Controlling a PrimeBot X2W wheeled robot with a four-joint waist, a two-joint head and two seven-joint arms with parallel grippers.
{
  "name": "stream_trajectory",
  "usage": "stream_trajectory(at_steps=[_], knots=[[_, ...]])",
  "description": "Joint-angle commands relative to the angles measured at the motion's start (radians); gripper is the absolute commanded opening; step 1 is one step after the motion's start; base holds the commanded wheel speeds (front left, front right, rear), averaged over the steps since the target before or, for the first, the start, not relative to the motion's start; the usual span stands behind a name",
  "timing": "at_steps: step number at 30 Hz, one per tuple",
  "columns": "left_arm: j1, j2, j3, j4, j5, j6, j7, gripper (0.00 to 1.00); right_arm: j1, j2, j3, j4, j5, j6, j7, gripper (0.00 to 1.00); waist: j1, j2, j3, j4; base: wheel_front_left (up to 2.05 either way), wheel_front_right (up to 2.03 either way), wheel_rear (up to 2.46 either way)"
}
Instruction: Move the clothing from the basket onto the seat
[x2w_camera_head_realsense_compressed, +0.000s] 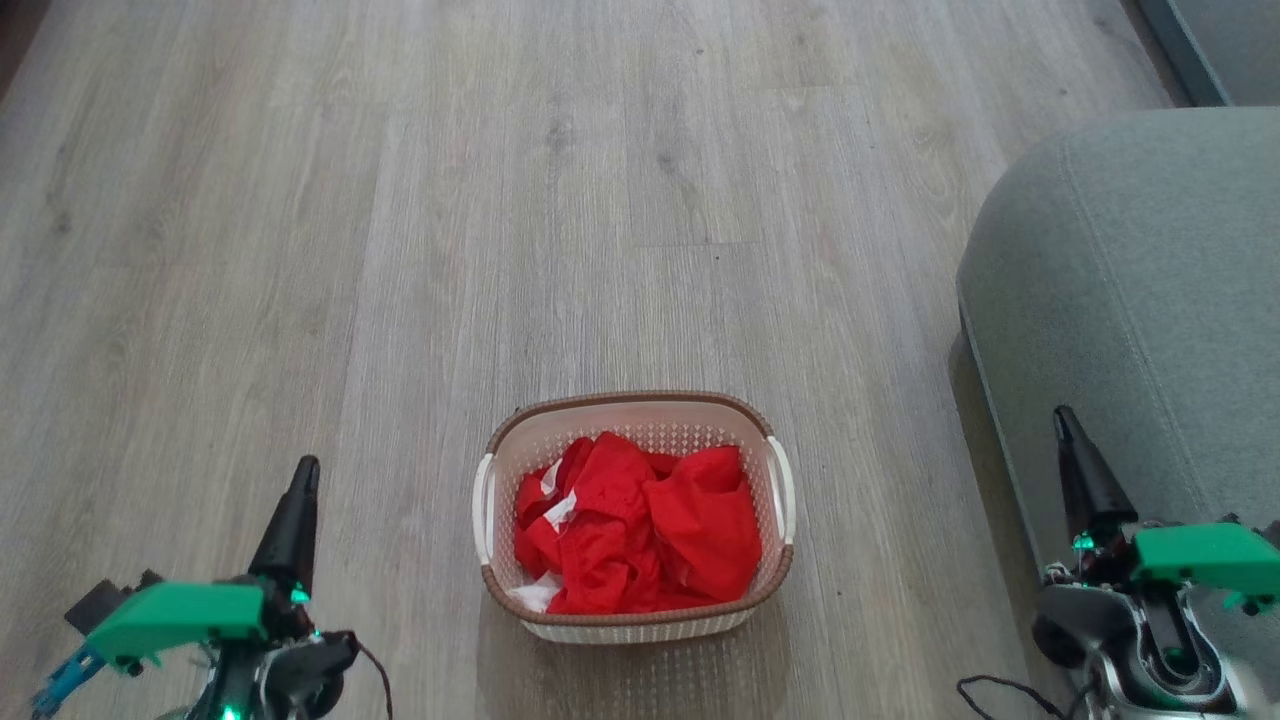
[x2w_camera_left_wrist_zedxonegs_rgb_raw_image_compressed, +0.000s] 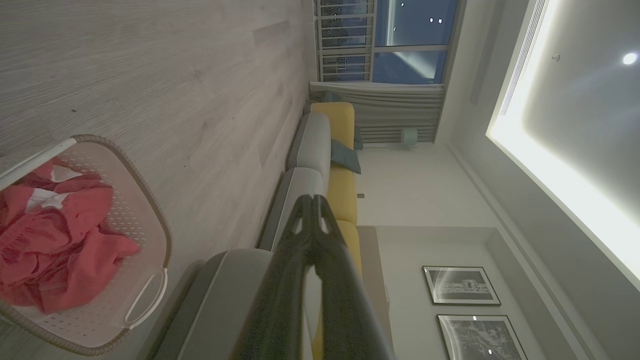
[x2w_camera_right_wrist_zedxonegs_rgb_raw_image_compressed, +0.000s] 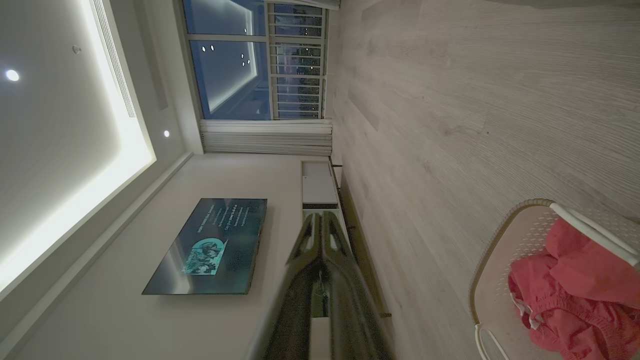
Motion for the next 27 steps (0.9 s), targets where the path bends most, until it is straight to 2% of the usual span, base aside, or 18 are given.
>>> stream_trajectory(at_steps=[1,2,3,7,18,27], knots=[[-0.048,0.012,0.034,-0.035,-0.007,-0.009,0.007,0.0,-0.018,-0.003,0.018,-0.039,0.006,0.0,0.004,0.0,0.0,0.0,0.0,0.0,0.0,0.0,0.0],[-0.048,0.012,0.034,-0.035,-0.007,-0.009,0.007,0.0,-0.018,-0.003,0.018,-0.039,0.006,0.0,0.004,0.0,0.0,0.0,0.0,0.0,0.0,0.0,0.0],[0.0,-0.001,0.0,0.003,0.0,0.001,0.0,1.0,0.0,0.0,0.001,0.004,0.0,0.0,0.0,1.0,0.0,0.0,0.0,0.0,0.0,0.0,0.0],[0.035,-0.004,-0.008,0.06,0.0,0.001,-0.002,1.0,0.023,0.006,0.006,0.066,0.0,0.0,0.0,1.0,0.0,0.0,0.001,0.0,0.0,0.0,0.0],[-0.003,0.01,-0.016,0.067,0.022,0.0,-0.031,1.0,-0.022,-0.003,0.043,0.072,-0.024,0.0,-0.031,1.0,0.0,0.0,0.005,-0.002,0.0,0.0,0.0],[-0.036,0.027,-0.026,0.076,0.087,0.0,-0.06,1.0,-0.065,-0.017,0.076,0.089,-0.09,0.0,-0.06,1.0,0.0,0.0,0.01,-0.005,0.0,0.0,0.0]])
